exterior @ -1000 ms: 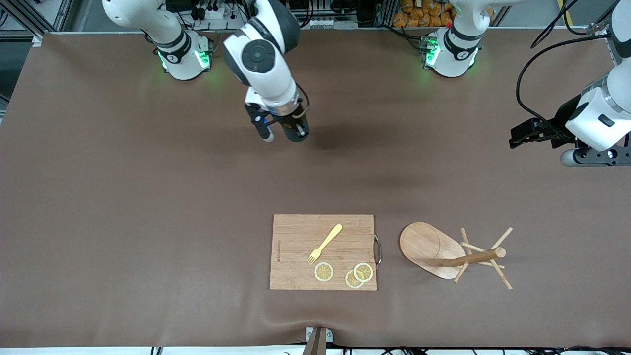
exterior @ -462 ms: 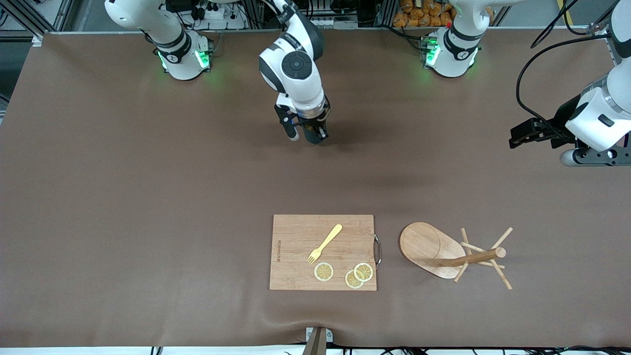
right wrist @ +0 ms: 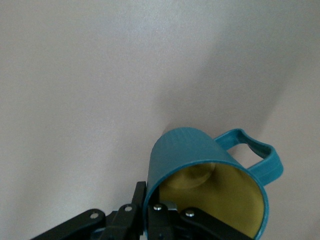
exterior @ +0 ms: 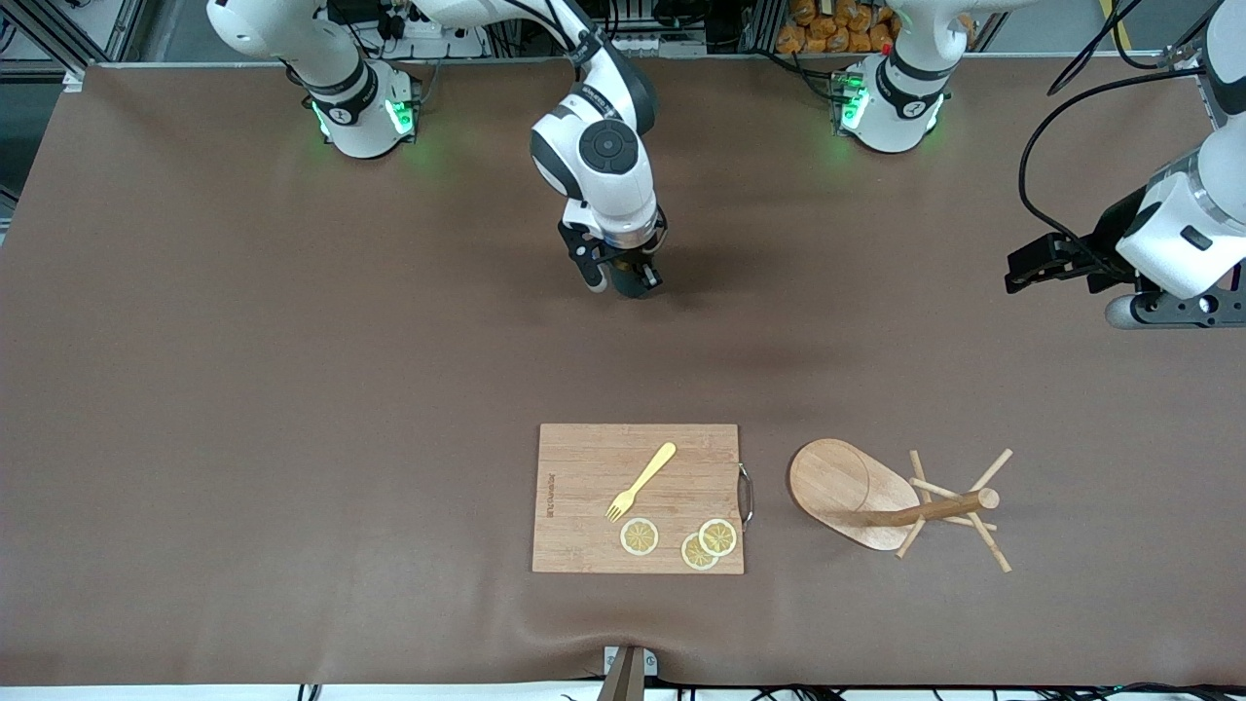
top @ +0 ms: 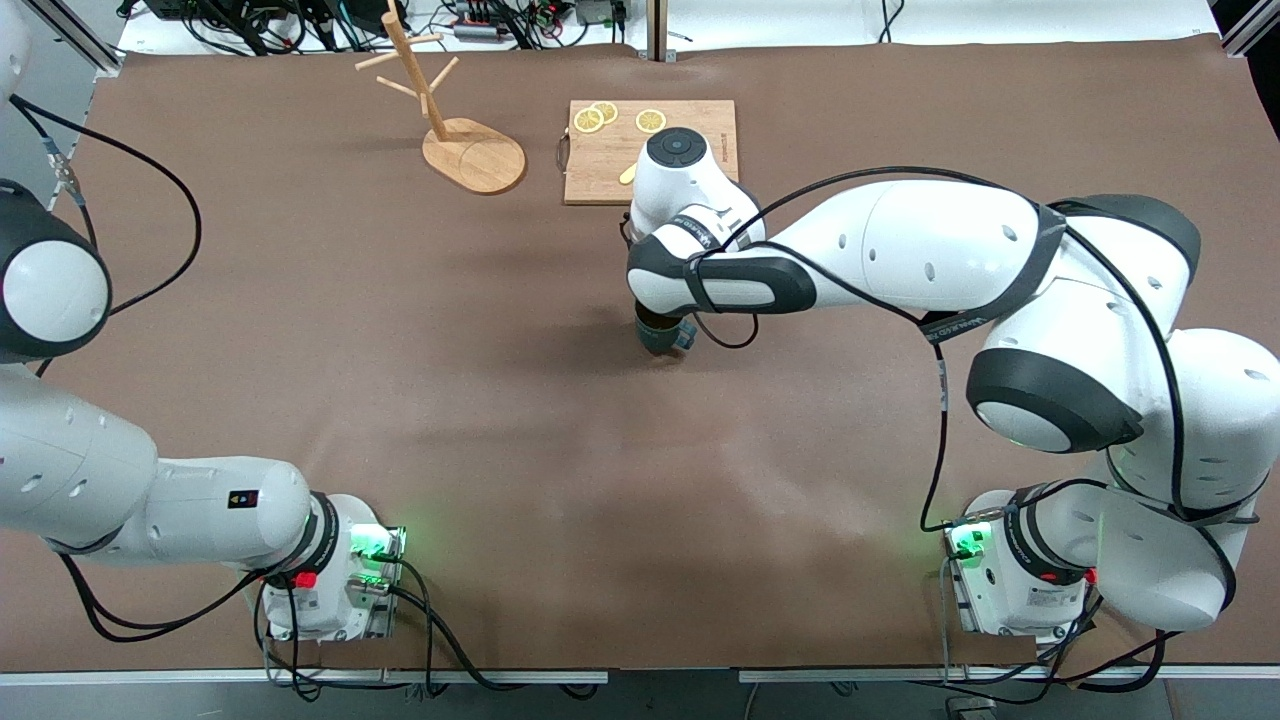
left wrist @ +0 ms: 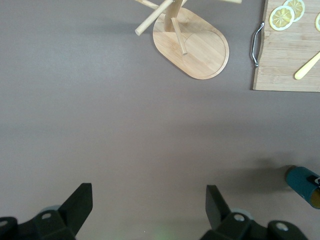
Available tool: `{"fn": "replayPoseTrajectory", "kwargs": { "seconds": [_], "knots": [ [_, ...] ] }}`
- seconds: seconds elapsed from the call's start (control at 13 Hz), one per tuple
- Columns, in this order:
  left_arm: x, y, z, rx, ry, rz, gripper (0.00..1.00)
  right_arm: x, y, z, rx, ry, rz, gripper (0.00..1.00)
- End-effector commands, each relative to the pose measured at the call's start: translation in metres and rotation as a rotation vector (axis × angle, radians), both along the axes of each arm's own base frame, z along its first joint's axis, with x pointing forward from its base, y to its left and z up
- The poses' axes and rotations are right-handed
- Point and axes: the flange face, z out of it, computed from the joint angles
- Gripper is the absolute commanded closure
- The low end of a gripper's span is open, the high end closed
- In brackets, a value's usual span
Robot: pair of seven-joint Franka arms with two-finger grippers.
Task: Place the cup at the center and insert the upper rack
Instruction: 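Carry the teal mug with the right gripper toward the table middle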
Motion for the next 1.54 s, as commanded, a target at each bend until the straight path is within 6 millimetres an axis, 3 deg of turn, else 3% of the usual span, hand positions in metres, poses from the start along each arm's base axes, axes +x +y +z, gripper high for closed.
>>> {"fn": "replayPoseTrajectory", "kwargs": {
  "seconds": [0.0, 0.15, 0.31, 0.38, 0.46, 0.54, 0.77, 1.0, 1.31, 1.46],
  "knots": [
    [0.001, -0.004, 0.004, -0.017, -0.003, 0.014, 0.0, 0.003, 0.005, 0.001, -0.006, -0.01, 0.023, 1.0],
    [0.001, -0.004, 0.003, -0.017, -0.001, 0.014, 0.0, 0.006, 0.003, 0.001, -0.006, -0.011, 0.025, 0.96],
    [0.003, -0.003, 0.0, -0.018, 0.002, 0.015, 0.0, 0.005, 0.004, 0.001, -0.005, -0.012, 0.025, 0.58],
    [0.003, -0.003, 0.001, -0.016, 0.0, 0.014, 0.0, 0.004, 0.005, 0.001, -0.005, -0.012, 0.028, 0.35],
    [0.003, -0.003, 0.001, -0.016, 0.002, 0.013, 0.0, 0.004, 0.005, 0.001, -0.005, -0.013, 0.029, 0.06],
    [0.003, -0.004, 0.001, -0.016, 0.0, 0.013, 0.0, 0.003, 0.006, 0.002, -0.005, -0.015, 0.033, 0.0],
    [0.003, -0.006, 0.0, -0.018, 0.003, 0.011, 0.0, 0.01, 0.005, 0.014, 0.009, -0.022, 0.028, 0.0],
    [0.001, -0.021, 0.0, -0.019, 0.003, -0.01, 0.0, 0.013, 0.001, 0.033, 0.006, -0.007, 0.114, 0.0],
    [-0.002, -0.041, -0.001, -0.015, 0.013, 0.088, 0.0, 0.046, -0.045, 0.088, 0.02, 0.034, 0.231, 0.0],
    [-0.005, -0.062, 0.0, -0.012, 0.008, 0.106, 0.0, 0.065, -0.081, 0.125, 0.041, 0.052, 0.318, 0.0]
  ]
}}
